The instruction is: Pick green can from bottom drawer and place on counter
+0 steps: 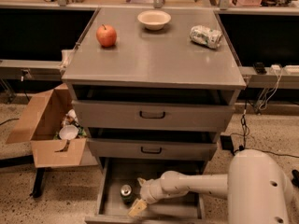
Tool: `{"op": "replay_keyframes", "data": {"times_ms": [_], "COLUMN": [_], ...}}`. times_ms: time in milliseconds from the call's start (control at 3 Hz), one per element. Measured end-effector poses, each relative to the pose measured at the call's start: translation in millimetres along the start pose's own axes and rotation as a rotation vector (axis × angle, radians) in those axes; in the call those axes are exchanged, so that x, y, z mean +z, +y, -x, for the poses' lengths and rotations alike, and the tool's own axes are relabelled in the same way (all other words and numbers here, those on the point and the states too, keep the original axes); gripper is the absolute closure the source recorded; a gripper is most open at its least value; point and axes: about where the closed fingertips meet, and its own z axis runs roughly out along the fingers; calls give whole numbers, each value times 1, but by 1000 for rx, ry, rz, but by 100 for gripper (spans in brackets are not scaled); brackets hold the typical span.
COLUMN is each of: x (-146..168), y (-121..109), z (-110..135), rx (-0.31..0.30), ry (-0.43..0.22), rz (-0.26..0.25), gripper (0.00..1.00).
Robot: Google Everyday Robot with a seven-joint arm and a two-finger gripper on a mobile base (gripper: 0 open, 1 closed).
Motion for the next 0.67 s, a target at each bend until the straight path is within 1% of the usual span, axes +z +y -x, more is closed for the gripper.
{"op": "replay_keyframes", "data": {"times_ms": [667], "x": [48], "y": [-25], "z": [3], "rx": [40], "ry": [-53], "rz": [-7], "gripper": [0]}}
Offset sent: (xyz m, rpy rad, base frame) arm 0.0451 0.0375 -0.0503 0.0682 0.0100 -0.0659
